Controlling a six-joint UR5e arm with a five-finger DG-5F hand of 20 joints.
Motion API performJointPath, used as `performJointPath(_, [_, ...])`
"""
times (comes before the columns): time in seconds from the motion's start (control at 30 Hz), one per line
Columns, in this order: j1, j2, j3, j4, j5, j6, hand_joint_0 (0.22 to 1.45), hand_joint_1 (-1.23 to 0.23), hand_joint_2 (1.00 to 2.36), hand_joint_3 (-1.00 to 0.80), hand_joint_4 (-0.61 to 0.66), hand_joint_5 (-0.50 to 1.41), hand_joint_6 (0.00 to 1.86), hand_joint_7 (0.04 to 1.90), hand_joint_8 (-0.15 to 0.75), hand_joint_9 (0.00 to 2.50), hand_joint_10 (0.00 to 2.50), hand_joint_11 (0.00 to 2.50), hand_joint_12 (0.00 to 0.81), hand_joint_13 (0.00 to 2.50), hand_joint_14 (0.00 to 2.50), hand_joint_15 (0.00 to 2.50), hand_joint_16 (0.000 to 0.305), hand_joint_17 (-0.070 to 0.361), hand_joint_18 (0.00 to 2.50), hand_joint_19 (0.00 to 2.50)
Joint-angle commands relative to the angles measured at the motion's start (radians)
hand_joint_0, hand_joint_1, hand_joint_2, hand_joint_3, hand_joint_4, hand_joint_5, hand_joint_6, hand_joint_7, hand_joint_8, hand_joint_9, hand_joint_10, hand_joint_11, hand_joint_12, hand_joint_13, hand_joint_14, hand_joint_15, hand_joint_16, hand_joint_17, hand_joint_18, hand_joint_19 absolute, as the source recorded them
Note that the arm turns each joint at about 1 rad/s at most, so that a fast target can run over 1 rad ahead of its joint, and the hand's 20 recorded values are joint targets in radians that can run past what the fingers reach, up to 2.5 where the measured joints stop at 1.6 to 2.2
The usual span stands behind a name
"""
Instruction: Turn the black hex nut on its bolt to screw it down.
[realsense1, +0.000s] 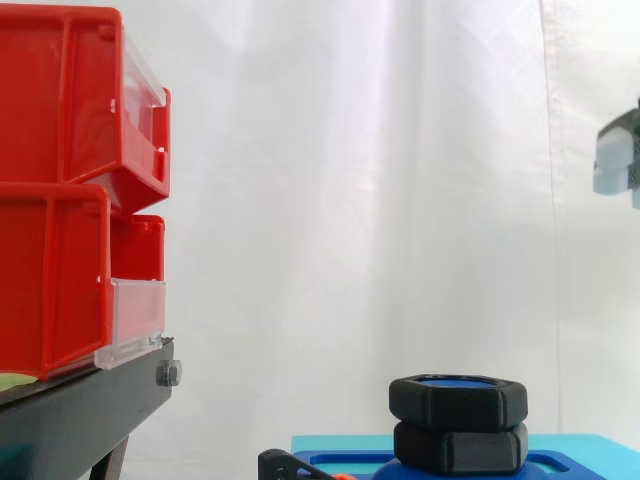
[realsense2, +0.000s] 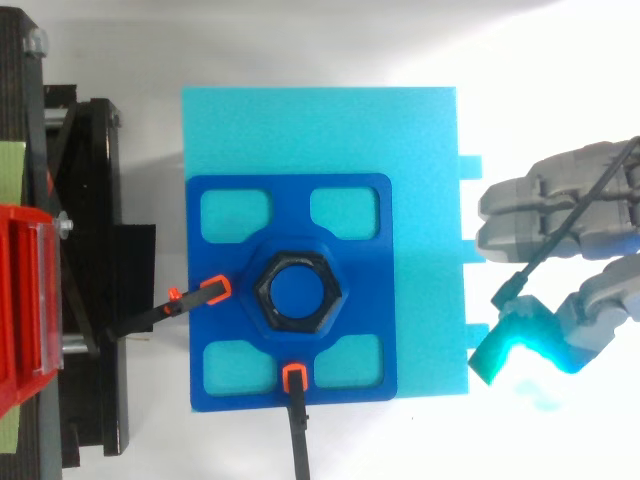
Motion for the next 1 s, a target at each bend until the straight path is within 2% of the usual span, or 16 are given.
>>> performJointPath(0.0, [0.001,0.0,0.0,0.039,0.002,0.005,0.46,-0.28,1.0,-0.5,0.04,-0.3,0.5,0.59,0.146,0.0,0.0,0.0,0.344,0.0,0.0,0.0,0.06,0.135,0.0,0.15])
performJointPath(0.23, [0.001,0.0,0.0,0.081,0.004,0.004,0.46,-0.25,1.0,-0.5,0.0,-0.3,0.5,0.58,0.134,0.0,0.0,0.0,0.344,0.0,0.0,0.0,0.059,0.133,0.0,0.15])
performJointPath(0.33, [0.001,0.0,0.0,0.081,0.004,0.004,0.45,-0.21,1.0,-0.5,0.0,-0.3,0.5,0.55,0.131,0.0,0.0,0.0,0.351,0.0,0.0,0.0,0.059,0.132,0.0,0.17])
performJointPath(0.97, [0.001,0.0,-0.001,0.081,0.004,0.004,0.45,-0.26,1.0,-0.5,-0.01,-0.3,0.5,0.51,0.133,0.0,0.0,0.0,0.346,0.0,0.0,0.0,0.057,0.129,0.0,0.2])
